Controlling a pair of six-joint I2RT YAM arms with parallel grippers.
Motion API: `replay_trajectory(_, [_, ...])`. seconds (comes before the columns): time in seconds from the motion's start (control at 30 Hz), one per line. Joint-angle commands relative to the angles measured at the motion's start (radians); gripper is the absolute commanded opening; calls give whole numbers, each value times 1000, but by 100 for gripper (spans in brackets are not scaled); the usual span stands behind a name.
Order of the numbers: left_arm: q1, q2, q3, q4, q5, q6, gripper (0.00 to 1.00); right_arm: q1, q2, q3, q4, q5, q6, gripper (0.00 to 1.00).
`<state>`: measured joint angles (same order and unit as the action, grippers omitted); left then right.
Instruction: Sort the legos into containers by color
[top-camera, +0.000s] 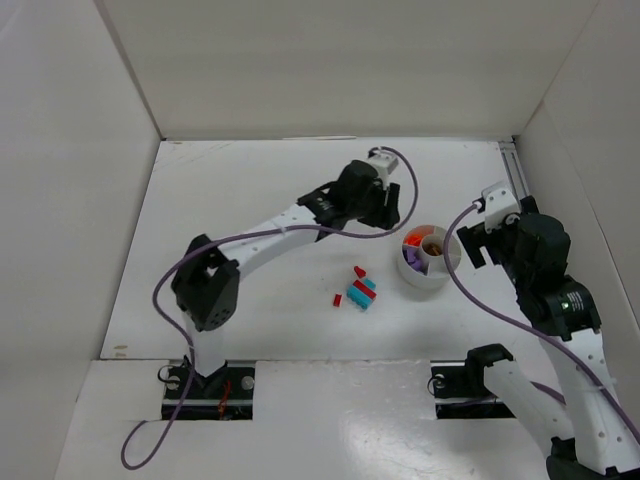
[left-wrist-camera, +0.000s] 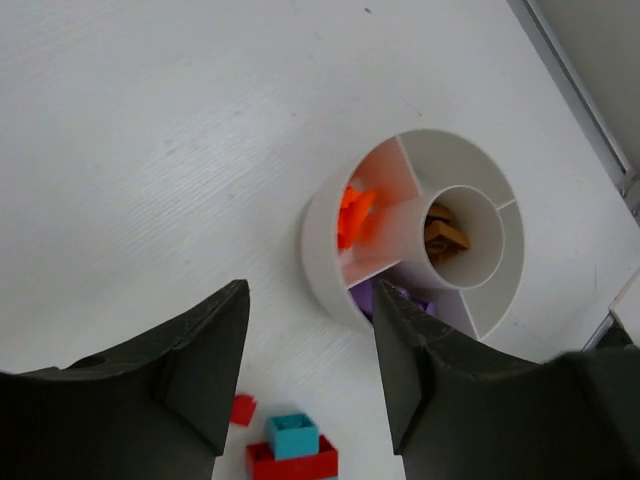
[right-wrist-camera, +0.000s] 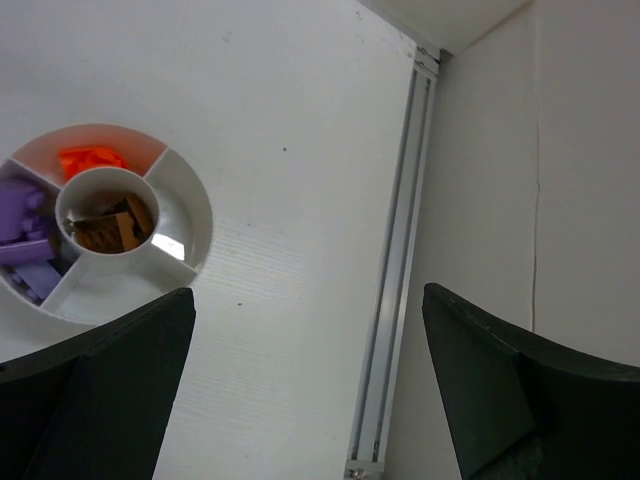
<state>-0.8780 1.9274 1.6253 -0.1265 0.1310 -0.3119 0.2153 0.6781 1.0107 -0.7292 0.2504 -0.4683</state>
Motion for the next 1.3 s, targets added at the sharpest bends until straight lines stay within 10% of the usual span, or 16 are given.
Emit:
replay_trajectory(0.0, [74, -230, -143, 93, -60, -41, 49, -7, -3, 36, 25, -164, -64, 100])
replay_trajectory(0.17, [96, -526, -434, 39, -284, -96, 83, 41, 78, -1, 57, -364, -107, 100])
replay_trajectory(0.33, [126, -758, -655, -77, -372, -286, 99, 363, 158, -57, 183, -364, -95, 100])
replay_trajectory(0.57, [151, -1053, -970, -154, -361, -490, 100, 760, 498, -70, 286, -223, -116, 98])
replay_trajectory(1.27, [151, -1279, -1099, -291, -412, -624, 100, 800, 962, -24, 527, -316, -148, 81])
